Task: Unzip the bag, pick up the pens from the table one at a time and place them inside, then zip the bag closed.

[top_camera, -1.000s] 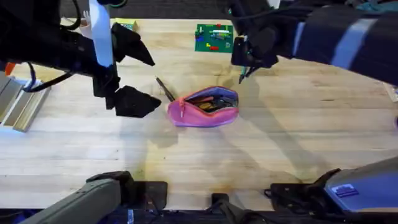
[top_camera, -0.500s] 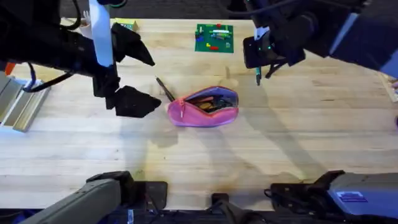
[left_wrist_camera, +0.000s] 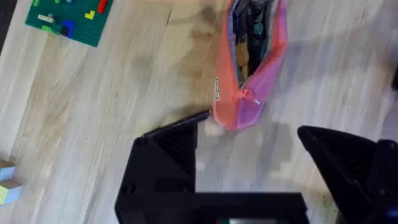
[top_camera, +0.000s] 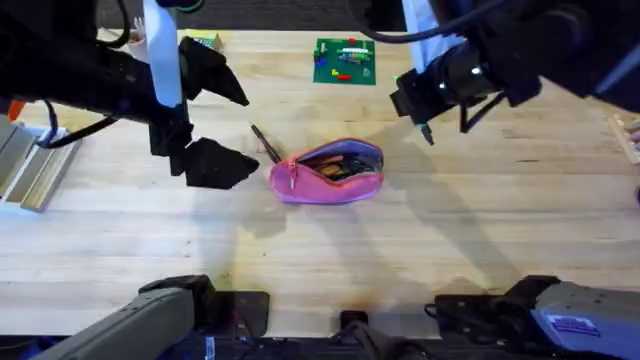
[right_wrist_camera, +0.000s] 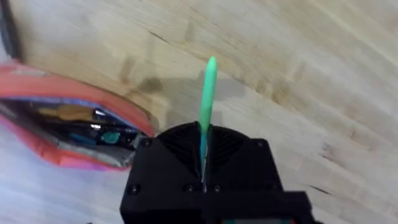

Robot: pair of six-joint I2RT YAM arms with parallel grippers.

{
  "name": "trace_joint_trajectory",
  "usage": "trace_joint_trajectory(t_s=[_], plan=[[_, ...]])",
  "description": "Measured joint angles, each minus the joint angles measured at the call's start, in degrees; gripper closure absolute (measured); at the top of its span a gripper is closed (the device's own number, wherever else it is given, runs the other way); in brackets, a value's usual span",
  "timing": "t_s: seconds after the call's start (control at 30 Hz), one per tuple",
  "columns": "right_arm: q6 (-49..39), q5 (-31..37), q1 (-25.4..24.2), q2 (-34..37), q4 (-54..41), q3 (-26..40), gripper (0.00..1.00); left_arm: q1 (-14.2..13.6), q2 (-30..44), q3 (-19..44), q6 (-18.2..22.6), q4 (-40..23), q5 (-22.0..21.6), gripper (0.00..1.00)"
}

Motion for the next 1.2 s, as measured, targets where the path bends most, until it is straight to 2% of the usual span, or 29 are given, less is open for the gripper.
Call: trace_joint_trajectory(t_s=[0.17, 0.53, 0.9, 1.0, 1.03, 1.2], plan=[[-4.8, -1.9, -0.1, -3.5, -1.7, 0.0, 0.968, 0.0, 0.0, 0.0, 0.0, 0.0, 0.0, 0.007], [-14.8, -14.1, -0.1, -11.2, -3.9, 0.0, 0.968, 0.0, 0.0, 0.0, 0.0, 0.0, 0.0, 0.006], [-26.3, -19.7, 0.2, -17.5, -5.9, -0.8, 0.968, 0.0, 0.0, 0.0, 0.0, -0.3, 0.0, 0.007], [-30.4, -20.5, 0.8, -19.3, -6.0, -2.4, 0.968, 0.0, 0.0, 0.0, 0.0, -0.5, 0.0, 0.007], [-35.0, -20.8, 1.1, -19.6, -6.0, -4.0, 0.967, 0.0, 0.0, 0.0, 0.0, -0.8, 0.0, 0.007], [-44.3, -21.0, 1.2, -18.6, -6.0, -6.8, 0.968, 0.0, 0.0, 0.0, 0.0, -0.8, 0.0, 0.007]])
